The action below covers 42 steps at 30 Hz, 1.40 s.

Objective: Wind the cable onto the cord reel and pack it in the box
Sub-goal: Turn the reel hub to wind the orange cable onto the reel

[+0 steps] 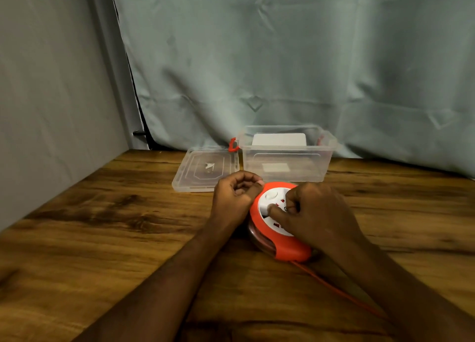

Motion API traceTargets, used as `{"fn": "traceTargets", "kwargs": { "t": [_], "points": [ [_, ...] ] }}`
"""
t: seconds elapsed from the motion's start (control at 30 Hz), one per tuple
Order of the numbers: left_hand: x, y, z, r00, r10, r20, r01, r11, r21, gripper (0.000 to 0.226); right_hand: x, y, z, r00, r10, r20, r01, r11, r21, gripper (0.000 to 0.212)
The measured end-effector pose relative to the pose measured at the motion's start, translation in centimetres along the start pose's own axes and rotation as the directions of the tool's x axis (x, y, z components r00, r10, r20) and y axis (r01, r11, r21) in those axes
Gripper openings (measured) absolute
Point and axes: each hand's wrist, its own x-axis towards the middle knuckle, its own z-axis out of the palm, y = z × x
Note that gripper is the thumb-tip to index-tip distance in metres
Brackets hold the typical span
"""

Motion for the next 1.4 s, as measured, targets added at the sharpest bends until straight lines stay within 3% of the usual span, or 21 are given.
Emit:
{"fn": "traceTargets", "kwargs": {
  "t": [0.17,0.33,0.6,0.73,0.97,1.4],
  "points": [
    [0.1,0.1,-0.3,1.000,-0.019,0.023,0.019,1.000,-0.007,0.011,0.3,1.3,-1.1,0.986,-0.162,-0.031,0.163,0.984,0.069,0.023],
    [0.3,0.2,-0.5,0.998,-0.058,0.018,0.059,0.998,-0.014,0.009,0.7,2.8,-3.5,0.944,-0.266,0.196,0.258,0.964,0.065,0.049],
    [0.1,0.3,-0.4,0.998,-0.055,0.006,0.055,0.998,-0.023,0.008,1.1,3.5,-3.9,0.934,-0.208,0.292,0.177,0.976,0.128,0.075],
    [0.2,0.2,-0.3,0.999,-0.048,0.004,0.049,0.999,-0.023,0.008,0.8,2.9,-3.9,0.955,-0.161,0.251,0.141,0.985,0.096,0.077],
    [0.3,-0.1,-0.4,0.999,-0.042,-0.004,0.042,0.998,-0.056,0.007,0.3,1.7,-2.0,0.983,-0.140,0.123,0.145,0.989,-0.036,0.052],
    [0.2,-0.2,-0.3,0.999,-0.037,-0.004,0.037,0.999,-0.021,0.009,-0.1,0.3,-1.1,0.998,-0.019,0.058,0.023,0.998,-0.056,0.063]
  ]
}}
